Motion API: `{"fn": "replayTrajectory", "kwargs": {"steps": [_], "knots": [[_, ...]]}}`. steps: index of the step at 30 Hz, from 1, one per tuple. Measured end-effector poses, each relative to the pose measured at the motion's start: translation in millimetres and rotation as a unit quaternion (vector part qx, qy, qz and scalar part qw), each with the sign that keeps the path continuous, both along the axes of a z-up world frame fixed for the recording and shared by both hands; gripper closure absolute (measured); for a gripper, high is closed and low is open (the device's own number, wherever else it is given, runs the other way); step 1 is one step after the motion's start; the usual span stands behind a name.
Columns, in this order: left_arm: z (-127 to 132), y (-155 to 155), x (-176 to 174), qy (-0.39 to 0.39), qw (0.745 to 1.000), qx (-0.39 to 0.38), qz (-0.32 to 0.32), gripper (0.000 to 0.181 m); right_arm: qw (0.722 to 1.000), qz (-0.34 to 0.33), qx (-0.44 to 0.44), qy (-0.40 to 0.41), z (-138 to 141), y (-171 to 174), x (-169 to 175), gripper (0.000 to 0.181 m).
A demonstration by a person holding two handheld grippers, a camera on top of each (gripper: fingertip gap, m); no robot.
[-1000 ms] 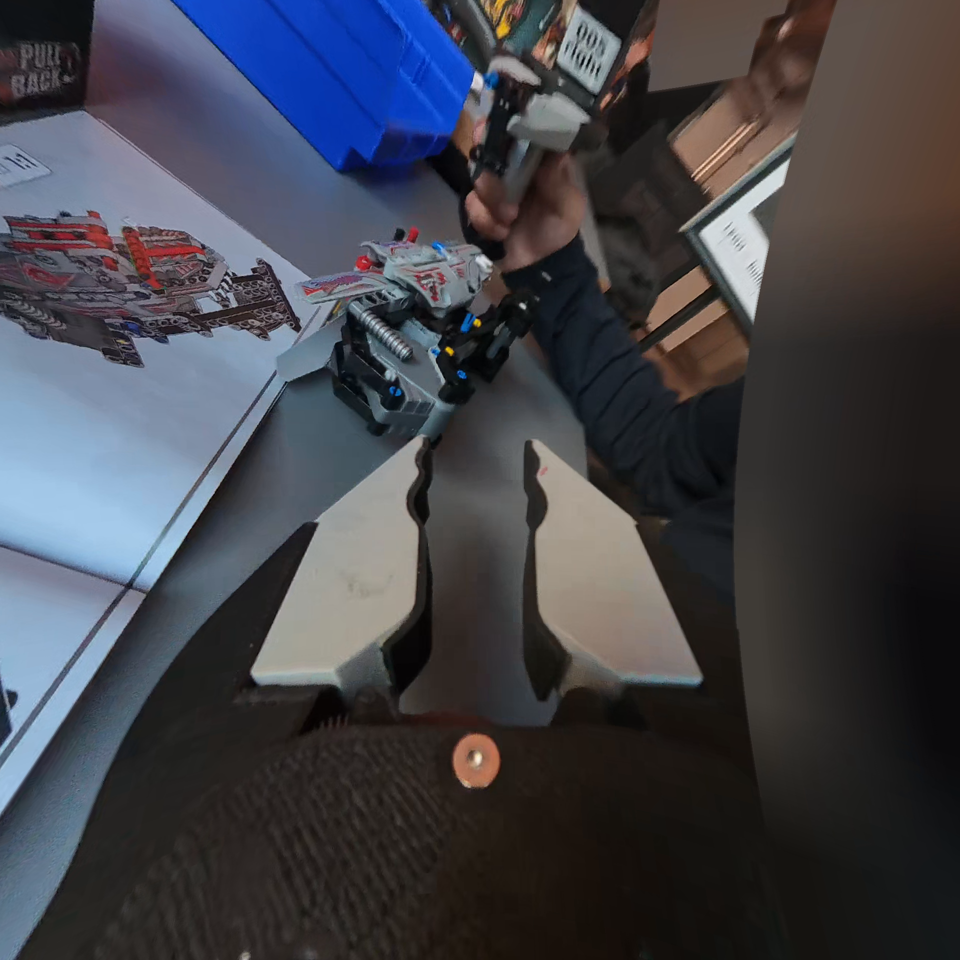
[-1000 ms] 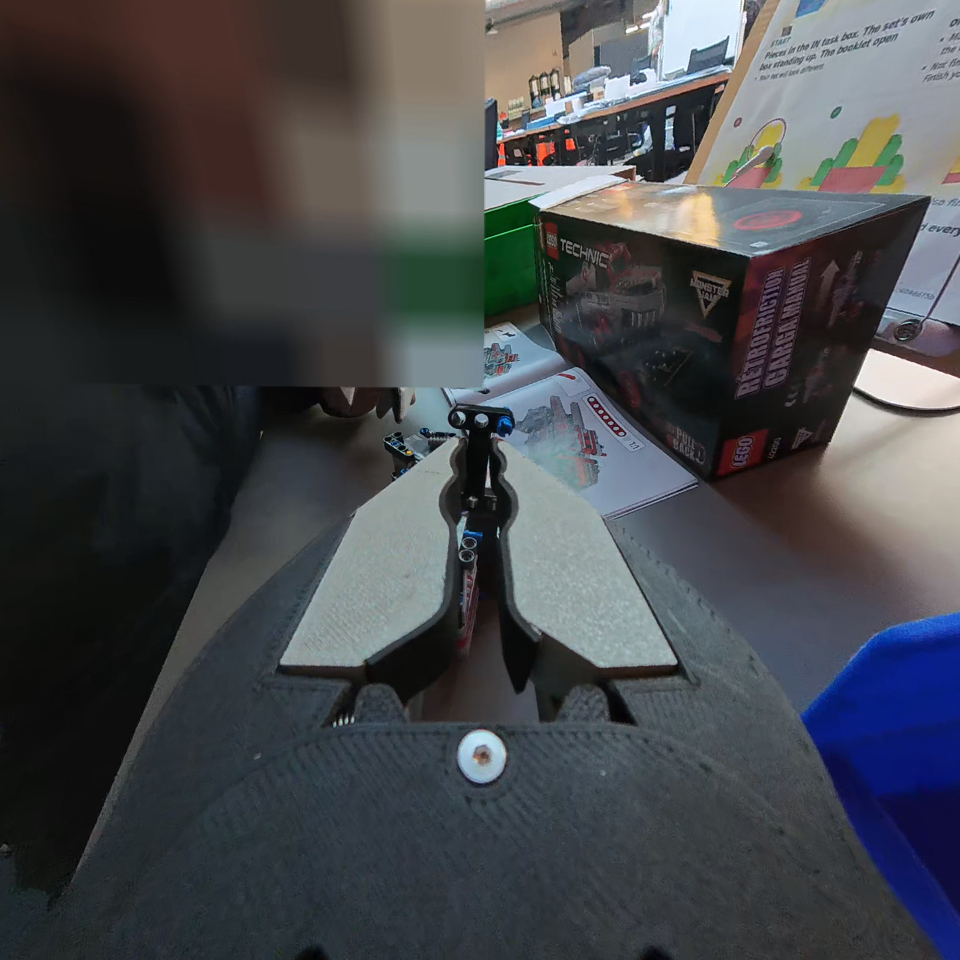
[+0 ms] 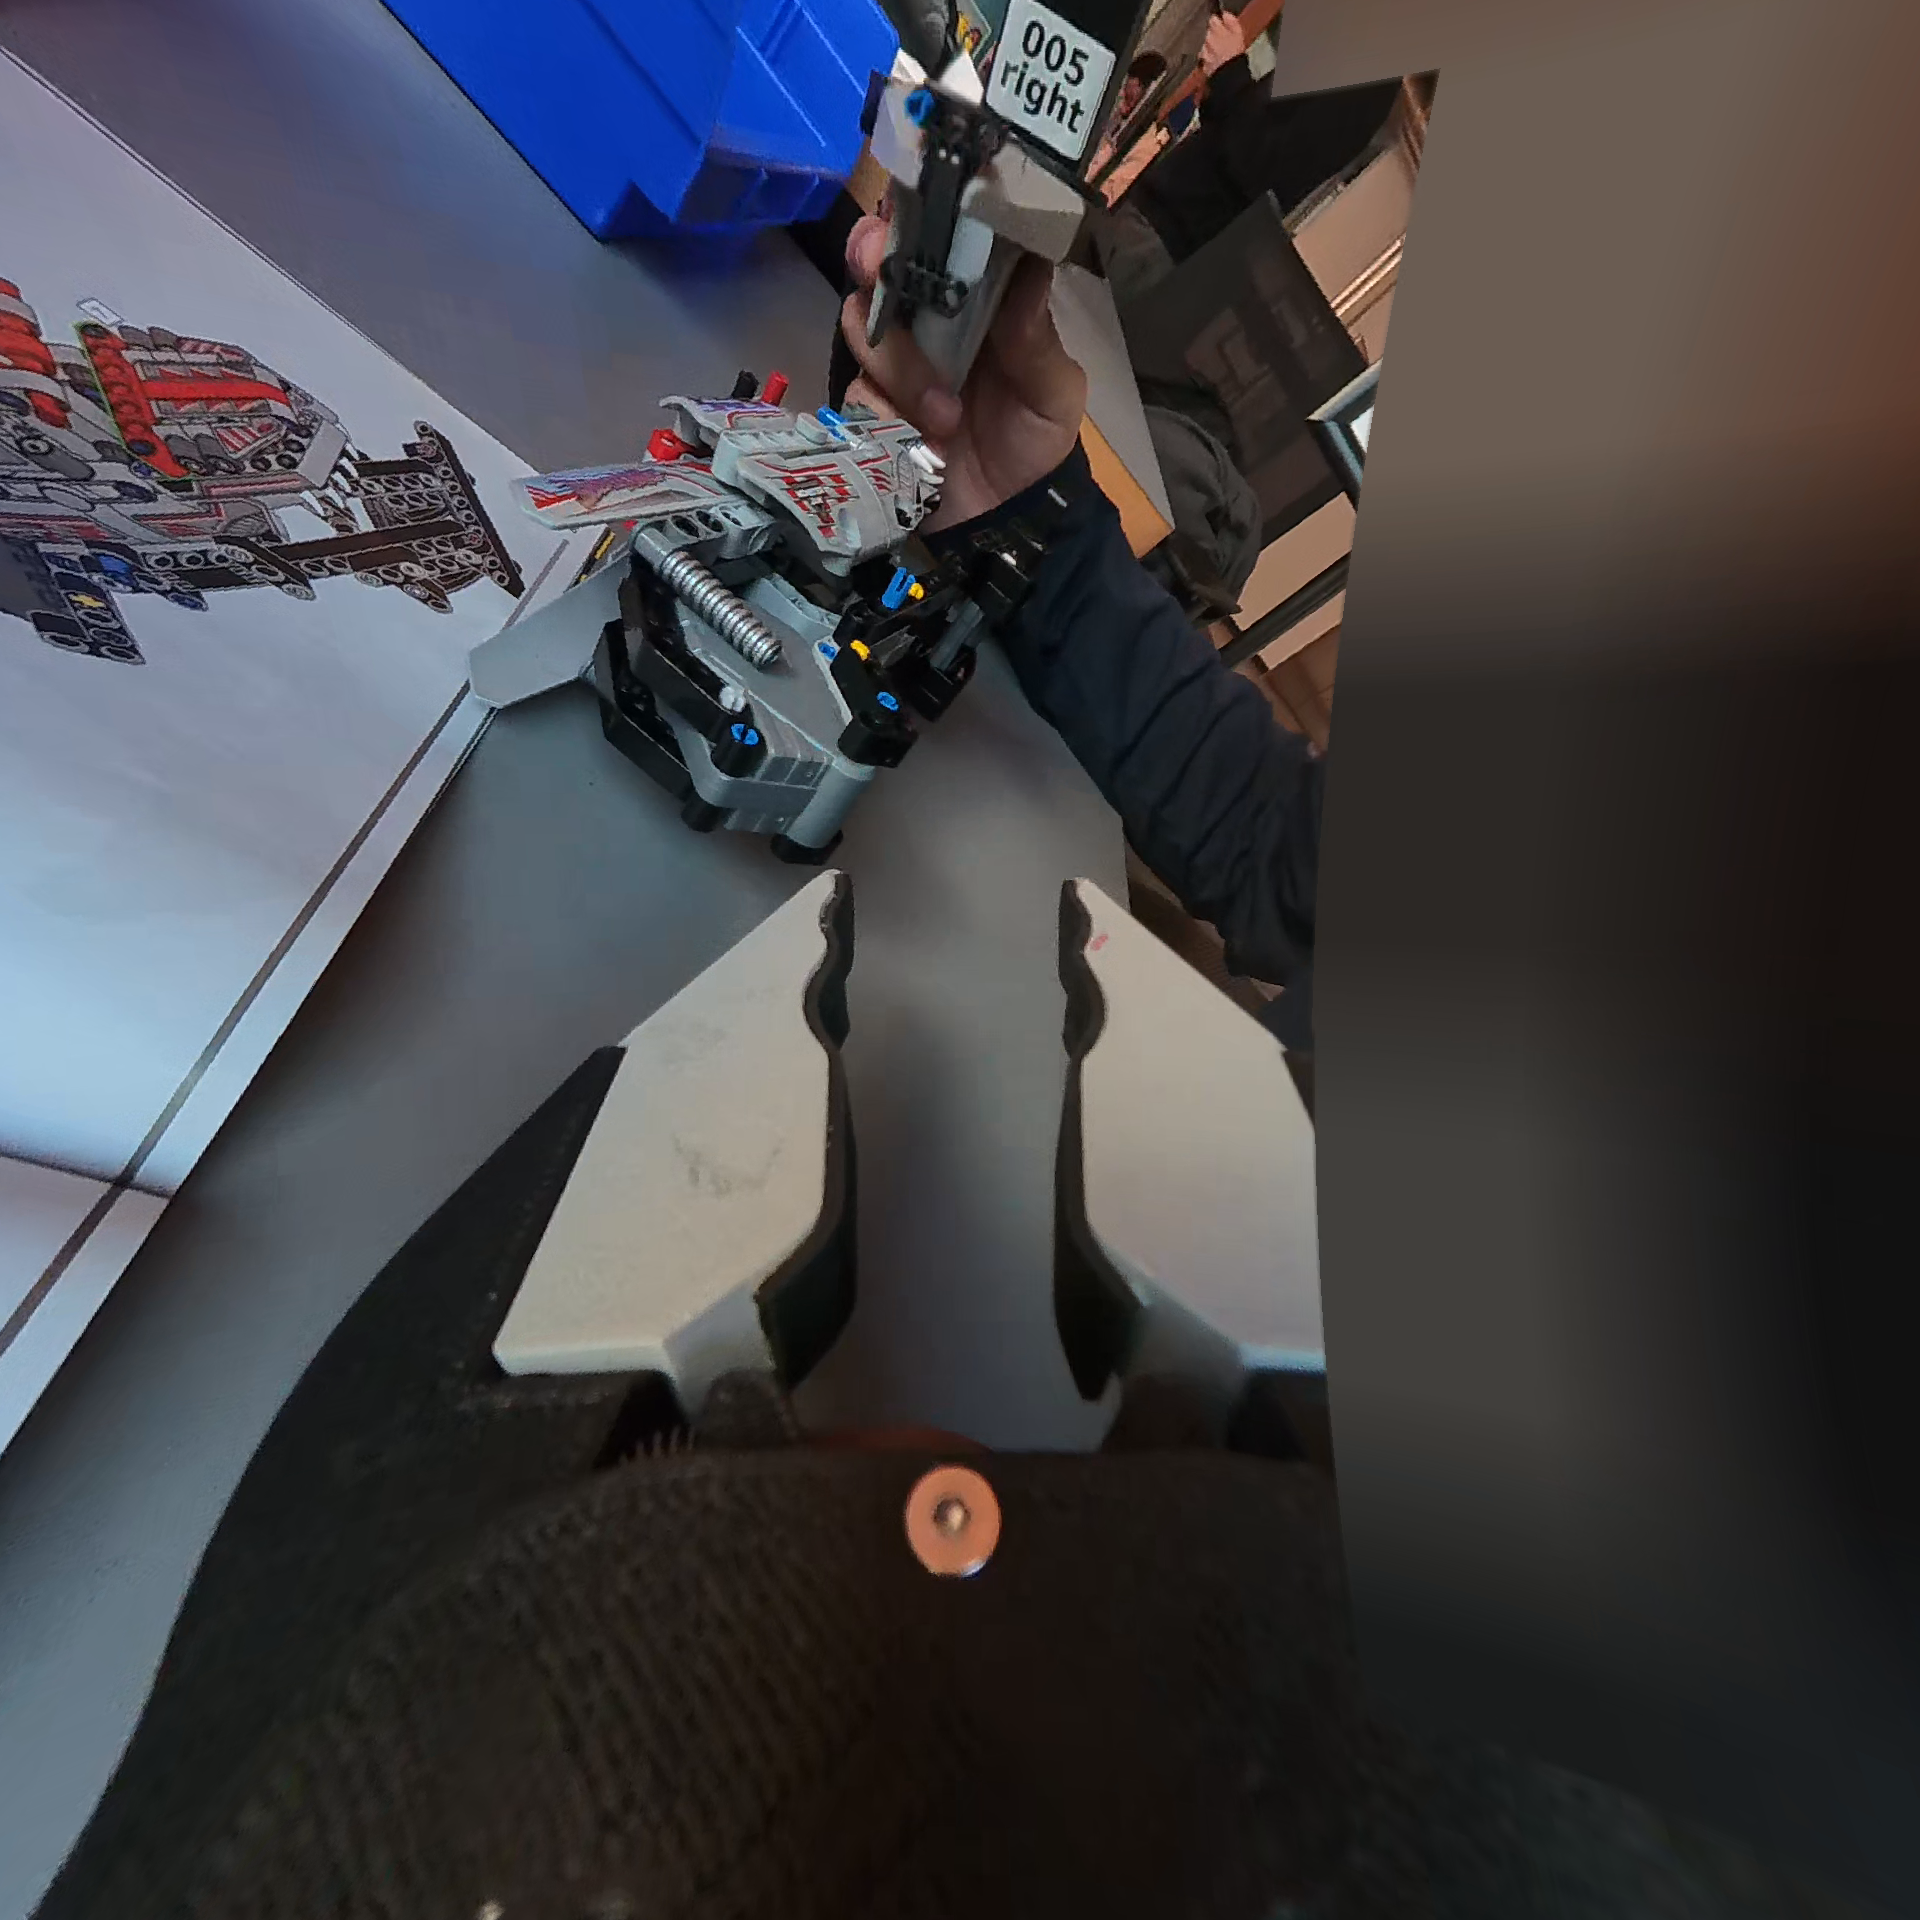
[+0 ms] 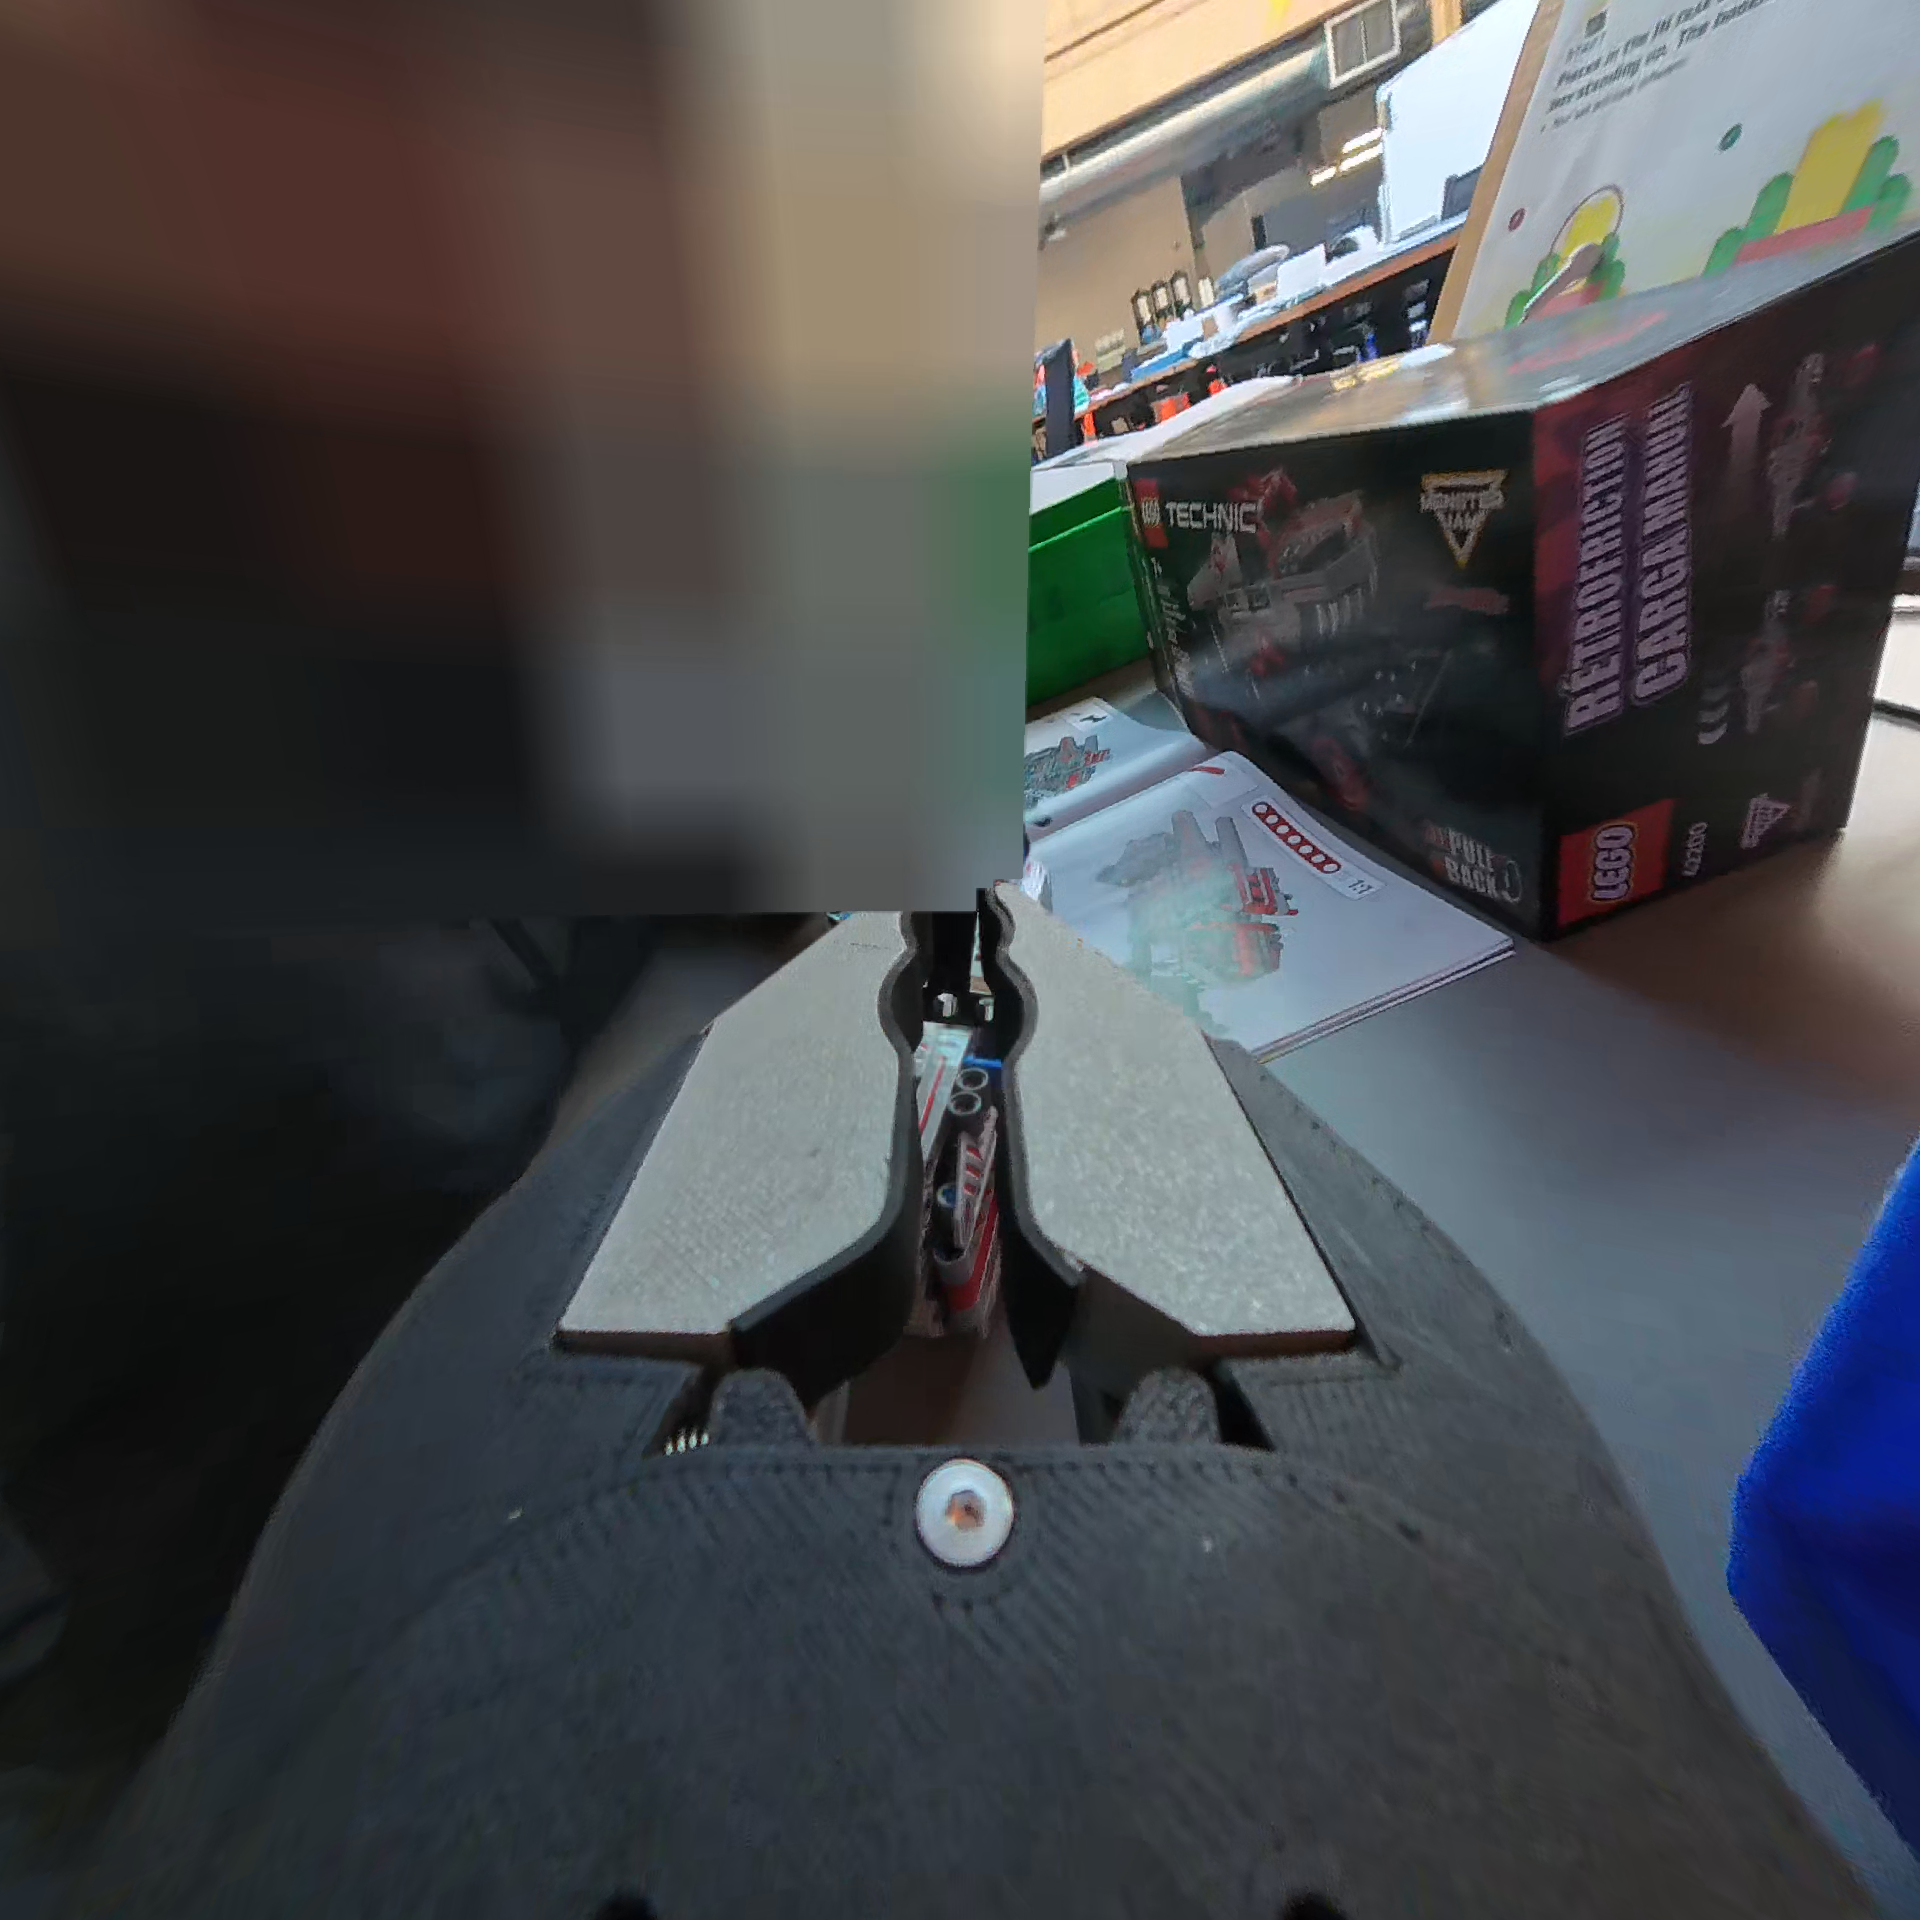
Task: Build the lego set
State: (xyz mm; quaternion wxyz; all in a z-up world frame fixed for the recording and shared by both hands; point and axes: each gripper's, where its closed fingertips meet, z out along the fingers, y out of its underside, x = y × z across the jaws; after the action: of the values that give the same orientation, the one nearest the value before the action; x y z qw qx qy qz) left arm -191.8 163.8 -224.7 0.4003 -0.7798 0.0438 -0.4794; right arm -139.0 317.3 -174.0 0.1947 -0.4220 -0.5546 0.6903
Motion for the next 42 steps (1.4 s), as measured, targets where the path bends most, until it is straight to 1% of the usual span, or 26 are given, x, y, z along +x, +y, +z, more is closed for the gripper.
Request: {"fn": "replayTrajectory", "kwargs": {"steps": [1, 4, 6, 8, 12, 16, 19, 21, 23, 25, 26, 28, 30, 31, 34, 37, 39, 42], "knots": [[1.0, -0.7, 1.5, 0.005, 1.0, 0.003, -0.002, 0.145, 1.0, -0.002, -0.004, 0.01, 4.7, -0.1, 0.7, 0.176], [1.9, -1.7, 4.8, 0.041, 0.999, 0.025, -0.005, 0.146, 1.0, -0.001, -0.001, 0.028, 13.9, -4.6, 1.7, 0.176], [-7.6, 0.7, 1.1, 0.079, 0.997, 0.024, 0.002, 0.144, 1.0, 0.004, 0.01, 0.023, 12.5, -9.5, 0.3, 0.176], [-15.9, 2.3, -2.2, 0.095, 0.995, 0.011, 0.004, 0.142, 1.0, 0.005, 0.017, 0.013, 9.1, -13.1, -2.3, 0.176], [-10.1, 6.4, -7.3, 0.1, 0.994, 0.03, 0.018, 0.142, 0.999, -0.003, 0.04, -0.004, 3.2, -16.1, -6.6, 0.176], [-14.2, 9.8, -10.8, 0.146, 0.988, 0.045, 0.031, 0.134, 0.999, -0.01, 0.045, -0.023, 0.8, -14.7, -8.8, 0.176], [-15.8, 13.4, -11.2, 0.193, 0.978, 0.068, 0.038, 0.129, 0.997, -0.022, 0.058, -0.038, -3.5, -14.2, -12.5, 0.176], [-14.3, 19.9, -13.6, 0.216, 0.971, 0.086, 0.055, 0.127, 0.992, -0.058, 0.097, -0.059, -12.6, -6.8, -16.2, 0.176], [-11.7, 28.8, -15.4, 0.215, 0.97, 0.09, 0.07, 0.121, 0.983, -0.108, 0.133, -0.061, -14.4, 3.6, -16.2, 0.176], [-14.1, 34.5, -15.4, 0.222, 0.969, 0.08, 0.068, 0.117, 0.982, -0.126, 0.132, -0.051, -5.3, 3.7, -10.6, 0.175], [-15.7, 35.1, -12.1, 0.223, 0.97, 0.077, 0.058, 0.115, 0.983, -0.124, 0.131, -0.045, -0.1, -0.3, -6.5, 0.176], [-21.0, 34.7, -6.1, 0.232, 0.97, 0.068, 0.04, 0.116, 0.98, -0.123, 0.149, -0.048, 3.8, -9.2, 2.4, 0.176], [-24.7, 30.1, 3.5, 0.234, 0.97, 0.063, 0.015, 0.122, 0.975, -0.114, 0.181, -0.064, 3.7, -21.1, 12.2, 0.176], [-25.7, 29.0, 6.1, 0.237, 0.969, 0.062, 0.014, 0.118, 0.971, -0.108, 0.199, -0.074, 3.4, -27.5, 17.4, 0.176], [-24.9, 22.5, 14.1, 0.24, 0.968, 0.072, 0.002, 0.12, 0.958, -0.095, 0.253, -0.1, 3.6, -43.1, 31.9, 0.176], [-20.8, 14.6, 23.7, 0.218, 0.972, 0.081, -0.018, 0.121, 0.949, -0.082, 0.281, -0.12, 3.7, -53.8, 42.3, 0.175], [-13.3, 9.8, 32.1, 0.194, 0.975, 0.1, -0.039, 0.127, 0.945, -0.074, 0.289, -0.132, 2.9, -57.6, 46.0, 0.175], [-4.0, 2.5, 47.0, 0.151, 0.98, 0.107, -0.072, 0.124, 0.941, -0.07, 0.298, -0.142, 3.8, -58.3, 46.7, 0.176]]}}
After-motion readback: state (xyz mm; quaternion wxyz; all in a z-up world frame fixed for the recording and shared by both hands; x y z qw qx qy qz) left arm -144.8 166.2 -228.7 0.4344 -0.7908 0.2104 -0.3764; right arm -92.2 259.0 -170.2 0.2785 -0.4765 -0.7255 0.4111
